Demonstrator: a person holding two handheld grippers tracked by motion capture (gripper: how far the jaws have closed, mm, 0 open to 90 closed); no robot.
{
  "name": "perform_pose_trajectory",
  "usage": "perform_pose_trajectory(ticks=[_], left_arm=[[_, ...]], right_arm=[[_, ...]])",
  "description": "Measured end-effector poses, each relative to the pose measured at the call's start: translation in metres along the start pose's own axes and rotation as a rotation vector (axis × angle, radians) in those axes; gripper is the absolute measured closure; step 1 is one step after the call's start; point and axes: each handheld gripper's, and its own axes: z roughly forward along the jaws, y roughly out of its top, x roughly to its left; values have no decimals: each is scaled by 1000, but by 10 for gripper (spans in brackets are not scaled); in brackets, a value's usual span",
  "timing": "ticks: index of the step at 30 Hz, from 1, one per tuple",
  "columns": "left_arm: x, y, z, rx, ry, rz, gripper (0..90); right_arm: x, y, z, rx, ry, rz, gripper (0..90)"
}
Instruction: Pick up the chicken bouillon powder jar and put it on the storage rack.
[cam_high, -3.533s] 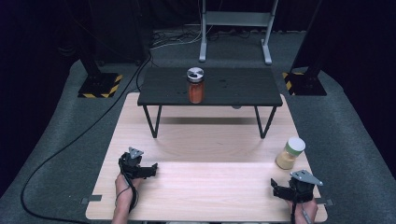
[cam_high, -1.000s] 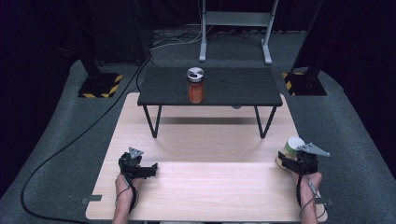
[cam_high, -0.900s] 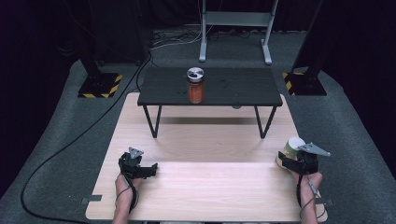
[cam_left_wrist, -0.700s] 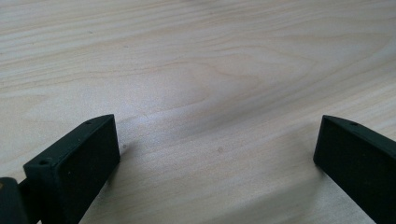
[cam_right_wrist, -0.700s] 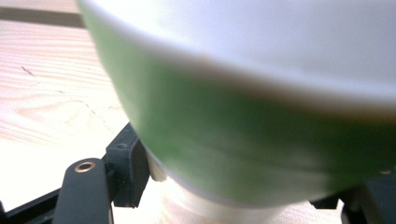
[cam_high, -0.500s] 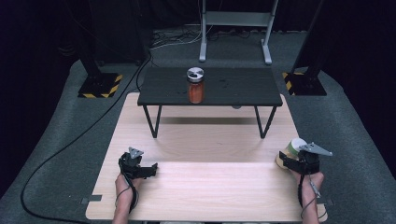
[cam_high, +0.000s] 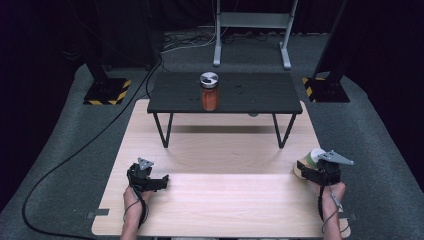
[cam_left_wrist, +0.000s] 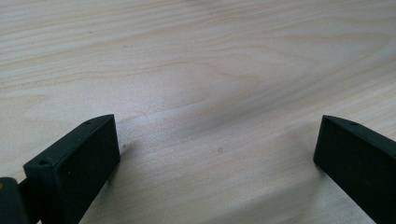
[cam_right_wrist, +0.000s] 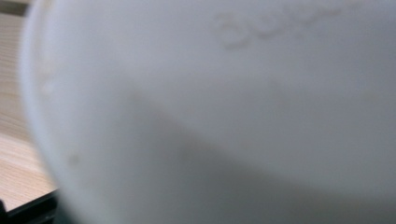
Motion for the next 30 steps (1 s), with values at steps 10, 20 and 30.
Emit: perform_pose_trajectory(ticks=[10, 20, 30], left_arm=[[0, 0, 0, 0, 0, 0, 0], [0, 0, 0, 0, 0, 0, 0], [0, 0, 0, 0, 0, 0, 0]], right_arm=[[3, 7, -1, 1, 16, -16, 303], [6, 15, -1, -2, 34, -31, 305], [8, 32, -1, 6, 61, -56, 306]])
